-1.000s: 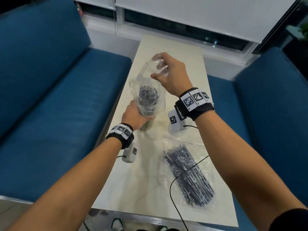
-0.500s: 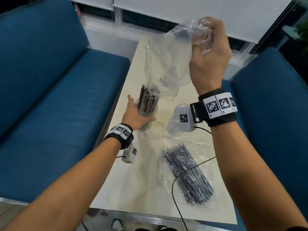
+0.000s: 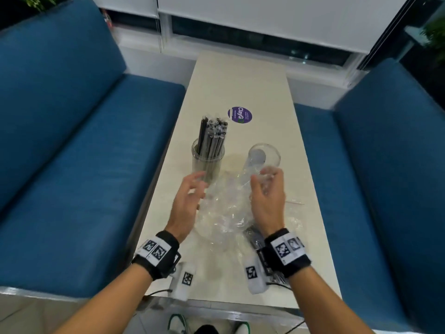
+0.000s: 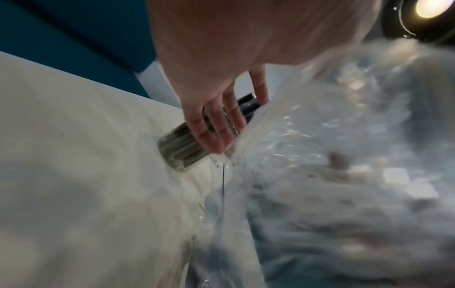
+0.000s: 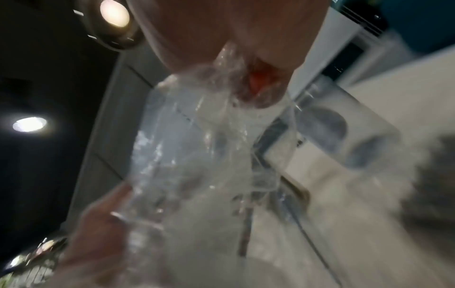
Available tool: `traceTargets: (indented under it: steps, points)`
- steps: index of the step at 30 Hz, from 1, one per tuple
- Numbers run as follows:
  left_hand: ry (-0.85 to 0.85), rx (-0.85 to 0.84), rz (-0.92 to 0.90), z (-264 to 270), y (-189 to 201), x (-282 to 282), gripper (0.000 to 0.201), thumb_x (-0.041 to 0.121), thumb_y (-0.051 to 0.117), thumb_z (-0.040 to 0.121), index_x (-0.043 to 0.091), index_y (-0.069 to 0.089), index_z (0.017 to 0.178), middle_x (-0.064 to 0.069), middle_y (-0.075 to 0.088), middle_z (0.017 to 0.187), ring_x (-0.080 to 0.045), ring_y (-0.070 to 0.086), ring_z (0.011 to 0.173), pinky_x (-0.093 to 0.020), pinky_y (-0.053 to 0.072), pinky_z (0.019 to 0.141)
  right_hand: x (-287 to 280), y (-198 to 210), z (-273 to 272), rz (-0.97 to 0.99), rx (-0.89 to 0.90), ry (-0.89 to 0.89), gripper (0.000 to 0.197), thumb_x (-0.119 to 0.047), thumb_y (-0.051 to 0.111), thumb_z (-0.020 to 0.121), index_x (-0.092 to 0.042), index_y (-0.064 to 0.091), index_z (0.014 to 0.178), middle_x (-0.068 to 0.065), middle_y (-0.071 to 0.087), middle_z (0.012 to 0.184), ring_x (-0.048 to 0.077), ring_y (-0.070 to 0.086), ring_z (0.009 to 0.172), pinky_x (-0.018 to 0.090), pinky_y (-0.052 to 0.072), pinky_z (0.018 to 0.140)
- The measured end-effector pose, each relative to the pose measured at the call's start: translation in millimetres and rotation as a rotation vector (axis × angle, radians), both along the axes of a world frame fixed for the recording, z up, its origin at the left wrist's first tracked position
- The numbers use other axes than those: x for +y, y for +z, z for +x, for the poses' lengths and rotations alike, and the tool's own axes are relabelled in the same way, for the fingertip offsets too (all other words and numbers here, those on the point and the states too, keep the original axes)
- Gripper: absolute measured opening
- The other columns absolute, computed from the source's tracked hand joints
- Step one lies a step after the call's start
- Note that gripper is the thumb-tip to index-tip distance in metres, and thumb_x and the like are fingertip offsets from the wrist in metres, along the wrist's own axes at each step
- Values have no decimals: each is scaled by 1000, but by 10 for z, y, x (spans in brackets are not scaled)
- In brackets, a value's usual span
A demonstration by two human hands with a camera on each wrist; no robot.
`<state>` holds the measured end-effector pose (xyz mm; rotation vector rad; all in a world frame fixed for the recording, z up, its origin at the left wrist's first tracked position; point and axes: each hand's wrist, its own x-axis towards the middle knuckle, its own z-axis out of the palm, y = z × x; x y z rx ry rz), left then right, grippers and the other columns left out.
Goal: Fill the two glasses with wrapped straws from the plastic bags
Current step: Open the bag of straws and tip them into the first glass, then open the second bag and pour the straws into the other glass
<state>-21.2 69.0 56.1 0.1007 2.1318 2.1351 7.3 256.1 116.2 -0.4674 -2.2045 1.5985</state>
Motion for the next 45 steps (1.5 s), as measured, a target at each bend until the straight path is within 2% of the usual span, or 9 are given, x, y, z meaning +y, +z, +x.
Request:
traceTargets:
  steps: [6, 9, 12, 17, 23, 27, 34, 38, 45]
  points:
    - [-65, -58, -142, 245, -323, 192, 55, 10, 74, 97, 49, 58, 133, 5, 66, 124, -12, 69, 105, -43, 60, 95, -190, -662, 120, -628, -339, 357, 54, -25, 65, 85, -20, 47, 135, 10, 69, 126, 31, 67, 118, 44, 52, 102]
    - [117, -251, -10, 217, -443, 161, 60, -6, 63, 95, 43, 61, 130, -15, 69, 121, -27, 69, 111, -45, 61, 93, -241, -711, 342, -159, -328, 601, 83, -14, 69, 81, -29, 26, 151, 1, 58, 143, 19, 57, 129, 36, 46, 112]
    - [177, -419, 87, 214, -531, 154, 46, -4, 55, 96, 30, 62, 127, -25, 72, 118, -31, 69, 99, -43, 57, 83, -303, -844, 474, 356, -196, 655, 76, -20, 74, 82, -29, 41, 150, -5, 50, 147, 18, 46, 132, 35, 36, 113]
    - [-11, -499, 424, 355, -491, 98, 49, 13, 58, 87, 13, 67, 136, -16, 72, 126, -30, 67, 115, -40, 51, 96, -366, -1028, 405, 256, -61, 296, 40, -9, 87, 76, -20, 72, 112, 1, 53, 112, 2, 52, 95, 14, 42, 88]
    - [-45, -3, -250, 492, -638, -17, 59, -6, 63, 97, 30, 56, 144, 9, 66, 132, 16, 60, 114, -16, 51, 102, -240, -1041, 314, -35, -278, 378, 51, -10, 86, 78, -19, 65, 124, -3, 74, 103, 15, 70, 98, 25, 56, 89]
    - [88, 160, -513, 362, -841, -92, 57, -16, 59, 88, 24, 71, 127, 3, 70, 130, -13, 66, 118, -31, 48, 109, 146, -1043, 257, 39, -352, 423, 44, 2, 67, 86, -23, 63, 121, -9, 76, 107, 16, 70, 108, 33, 55, 101]
    - [-83, 155, -1180, 272, -1131, -57, 64, 22, 55, 97, 40, 43, 158, 4, 43, 165, -25, 37, 149, -55, 26, 110, 978, -1238, -139, 621, -589, 126, 43, -2, 59, 94, -12, 60, 137, 10, 58, 145, 29, 53, 135, 42, 43, 113]
    - [-224, 11, -1120, 232, -1081, -96, 77, 38, 47, 102, 42, 8, 169, -2, 14, 178, -27, 14, 161, -56, 19, 121, 1172, -1477, -210, 911, -735, 264, 57, -21, 59, 103, -13, 37, 155, 9, 42, 158, 32, 42, 142, 50, 39, 113]
    - [-113, 35, -827, 176, -694, -115, 88, 58, 50, 97, 38, 6, 170, -3, 15, 179, -26, 19, 162, -60, 14, 126, 1260, -1501, -168, 1109, -726, 230, 25, -30, 61, 99, -26, 68, 122, 6, 58, 127, 29, 48, 123, 47, 36, 103]
